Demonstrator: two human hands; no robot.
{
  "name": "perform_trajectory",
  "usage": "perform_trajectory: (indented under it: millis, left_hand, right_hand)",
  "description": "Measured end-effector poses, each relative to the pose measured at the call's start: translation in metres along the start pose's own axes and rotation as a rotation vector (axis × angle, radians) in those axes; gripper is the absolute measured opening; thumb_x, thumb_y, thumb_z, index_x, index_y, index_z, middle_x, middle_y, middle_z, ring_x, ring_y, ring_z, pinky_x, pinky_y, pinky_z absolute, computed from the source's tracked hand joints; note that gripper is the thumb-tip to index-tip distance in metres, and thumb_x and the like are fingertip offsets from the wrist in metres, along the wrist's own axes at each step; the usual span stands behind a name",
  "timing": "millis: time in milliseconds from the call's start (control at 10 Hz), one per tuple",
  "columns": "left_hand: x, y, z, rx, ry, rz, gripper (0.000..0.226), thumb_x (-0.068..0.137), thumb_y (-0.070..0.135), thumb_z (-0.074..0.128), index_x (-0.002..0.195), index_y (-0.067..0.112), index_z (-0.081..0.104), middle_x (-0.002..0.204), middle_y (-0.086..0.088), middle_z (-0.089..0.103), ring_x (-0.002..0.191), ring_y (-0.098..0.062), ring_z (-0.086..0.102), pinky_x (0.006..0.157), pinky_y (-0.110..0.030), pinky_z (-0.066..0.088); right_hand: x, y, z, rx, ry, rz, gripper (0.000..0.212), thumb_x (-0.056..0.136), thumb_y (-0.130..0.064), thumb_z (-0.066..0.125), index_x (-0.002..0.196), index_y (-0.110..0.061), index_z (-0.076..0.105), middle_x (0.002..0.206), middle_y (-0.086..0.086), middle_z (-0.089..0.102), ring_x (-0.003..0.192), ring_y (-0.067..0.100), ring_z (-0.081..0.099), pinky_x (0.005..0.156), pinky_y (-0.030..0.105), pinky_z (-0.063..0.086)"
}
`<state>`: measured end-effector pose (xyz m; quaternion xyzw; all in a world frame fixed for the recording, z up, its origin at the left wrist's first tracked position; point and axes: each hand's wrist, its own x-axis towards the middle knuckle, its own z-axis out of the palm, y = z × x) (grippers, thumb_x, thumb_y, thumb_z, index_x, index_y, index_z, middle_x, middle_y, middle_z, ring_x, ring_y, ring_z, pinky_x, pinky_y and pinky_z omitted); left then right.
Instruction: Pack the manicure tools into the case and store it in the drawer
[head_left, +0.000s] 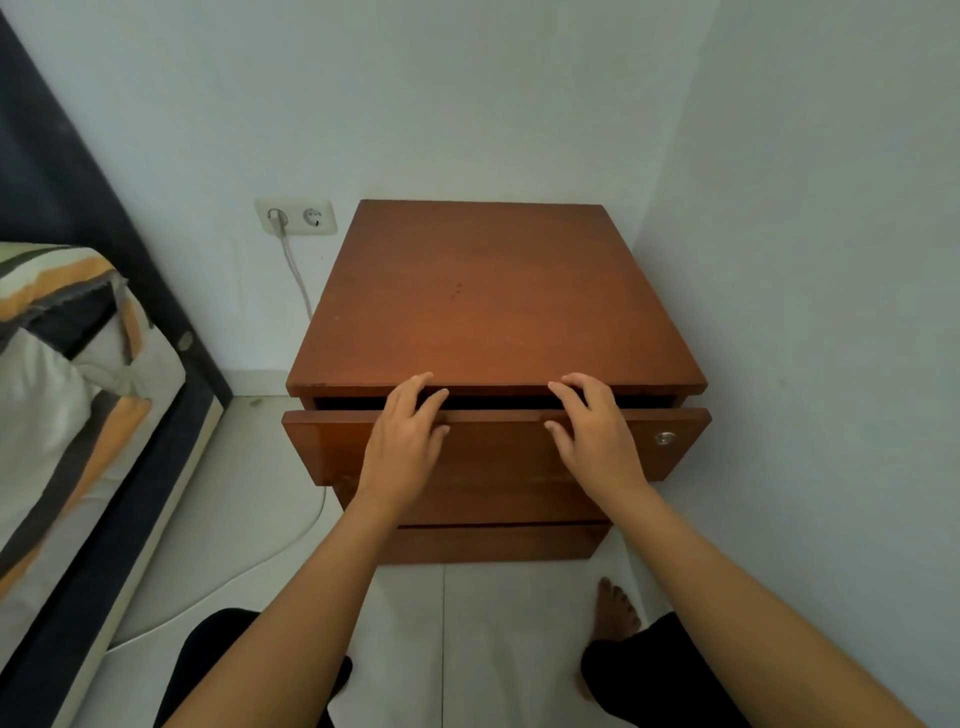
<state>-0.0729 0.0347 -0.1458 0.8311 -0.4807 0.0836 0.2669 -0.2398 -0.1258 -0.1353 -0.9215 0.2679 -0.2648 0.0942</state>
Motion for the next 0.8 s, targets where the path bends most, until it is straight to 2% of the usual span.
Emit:
perform_trajectory:
  millis: [100,200,300,500,600,700,800]
  left_hand:
    - [0.011,-0.007,0.003,0.047,-0.024,0.008,0.048,0.086,0.017,0.064,0.131,0.008,0.05,0.138,-0.013,0.049,0.129,-0.029,0.044,0.103,-0.041,0.042]
    - [0.017,-0.009,0.005,0.11,0.035,0.038,0.042,0.081,0.014,0.069,0.121,0.008,0.057,0.123,-0.014,0.059,0.115,-0.032,0.055,0.092,-0.041,0.048]
    - [0.022,-0.005,0.008,0.113,0.078,0.0,0.035,0.08,0.014,0.069,0.113,0.01,0.059,0.117,-0.013,0.06,0.109,-0.032,0.056,0.086,-0.04,0.048]
    - [0.026,0.001,0.007,0.115,0.051,-0.071,0.033,0.084,0.015,0.065,0.115,0.01,0.058,0.12,-0.013,0.057,0.113,-0.033,0.051,0.091,-0.04,0.044]
    - [0.022,0.007,-0.001,0.106,-0.031,-0.098,0.039,0.088,0.02,0.059,0.126,0.013,0.051,0.131,-0.01,0.049,0.122,-0.028,0.042,0.099,-0.037,0.039]
    - [0.018,0.011,-0.014,0.089,-0.164,-0.096,0.056,0.089,0.024,0.058,0.14,0.014,0.036,0.145,-0.008,0.036,0.135,-0.025,0.03,0.107,-0.035,0.035]
    - [0.009,0.017,-0.029,0.042,-0.371,-0.131,0.073,0.09,0.027,0.058,0.149,0.015,0.016,0.158,-0.004,0.011,0.146,-0.022,0.007,0.113,-0.038,0.026]
  right_hand:
    - [0.012,0.006,0.005,-0.033,-0.026,-0.039,0.041,0.085,-0.014,0.063,0.125,-0.007,0.053,0.124,0.013,0.056,0.12,0.028,0.05,0.098,0.037,0.046]
    - [0.021,0.008,0.01,-0.045,0.008,-0.041,0.035,0.083,-0.013,0.064,0.117,-0.008,0.058,0.114,0.012,0.059,0.11,0.029,0.053,0.09,0.038,0.048]
    - [0.025,0.007,0.016,-0.066,0.046,-0.007,0.03,0.081,-0.013,0.065,0.11,-0.01,0.059,0.11,0.011,0.059,0.105,0.03,0.053,0.087,0.038,0.047]
    - [0.024,0.005,0.017,-0.073,0.051,0.015,0.031,0.08,-0.013,0.066,0.11,-0.011,0.059,0.112,0.011,0.059,0.107,0.03,0.052,0.086,0.038,0.047]
    - [0.021,-0.002,0.008,-0.072,-0.018,0.038,0.034,0.081,-0.01,0.064,0.114,-0.01,0.057,0.116,0.012,0.057,0.109,0.031,0.051,0.087,0.039,0.047]
    - [0.018,-0.011,-0.005,-0.089,-0.14,0.056,0.042,0.082,-0.008,0.059,0.124,-0.009,0.05,0.126,0.011,0.05,0.115,0.031,0.046,0.087,0.037,0.048]
    - [0.009,-0.023,-0.019,-0.116,-0.243,0.093,0.053,0.086,-0.008,0.054,0.136,-0.009,0.038,0.142,0.01,0.039,0.131,0.028,0.036,0.102,0.036,0.04]
